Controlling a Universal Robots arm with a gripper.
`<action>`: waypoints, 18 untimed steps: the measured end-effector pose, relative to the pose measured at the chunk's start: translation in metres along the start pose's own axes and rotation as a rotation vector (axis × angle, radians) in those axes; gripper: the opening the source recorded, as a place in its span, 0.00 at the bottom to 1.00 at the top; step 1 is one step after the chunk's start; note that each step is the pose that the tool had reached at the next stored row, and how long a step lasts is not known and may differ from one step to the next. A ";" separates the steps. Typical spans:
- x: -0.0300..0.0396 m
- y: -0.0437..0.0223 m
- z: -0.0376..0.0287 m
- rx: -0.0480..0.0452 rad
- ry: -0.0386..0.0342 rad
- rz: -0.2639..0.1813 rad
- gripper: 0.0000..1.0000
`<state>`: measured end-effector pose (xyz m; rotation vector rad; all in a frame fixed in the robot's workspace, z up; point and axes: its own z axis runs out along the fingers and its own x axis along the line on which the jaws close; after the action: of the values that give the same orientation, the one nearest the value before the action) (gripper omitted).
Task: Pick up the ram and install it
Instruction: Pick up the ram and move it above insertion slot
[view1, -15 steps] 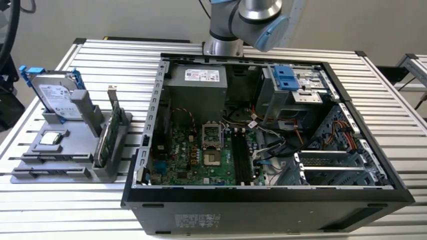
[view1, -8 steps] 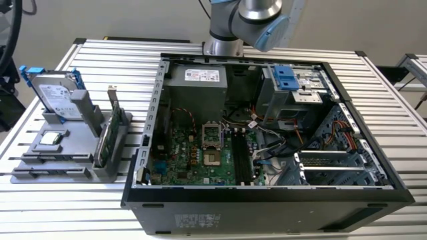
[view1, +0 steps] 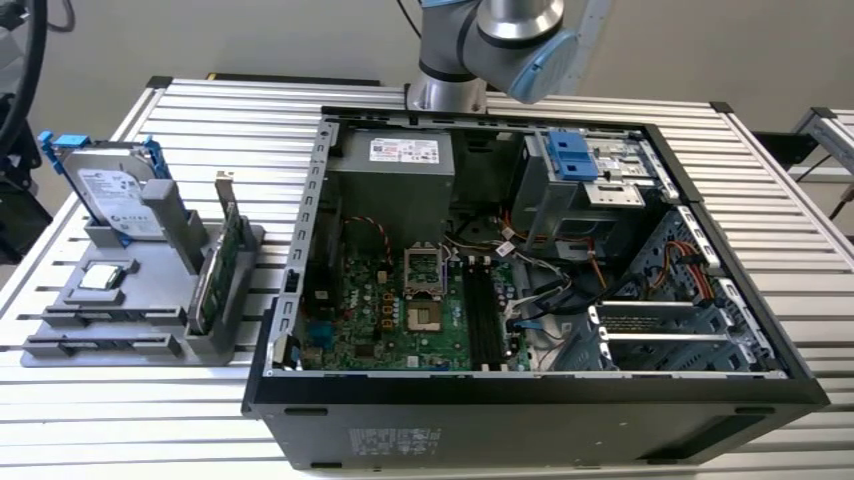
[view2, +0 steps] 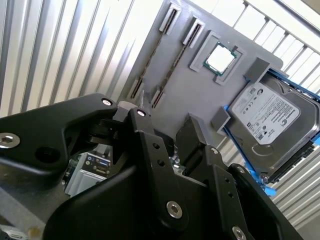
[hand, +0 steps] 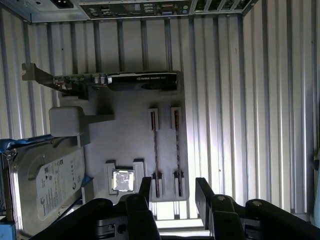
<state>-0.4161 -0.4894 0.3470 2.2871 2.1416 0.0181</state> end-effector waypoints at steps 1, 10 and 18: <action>0.0000 0.0000 0.0003 0.0000 0.0000 0.000 1.00; 0.0000 -0.0001 0.0032 0.0001 -0.0003 0.000 1.00; 0.0000 -0.0001 0.0056 0.0000 -0.0004 0.000 1.00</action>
<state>-0.4161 -0.4894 0.3413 2.2869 2.1415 0.0176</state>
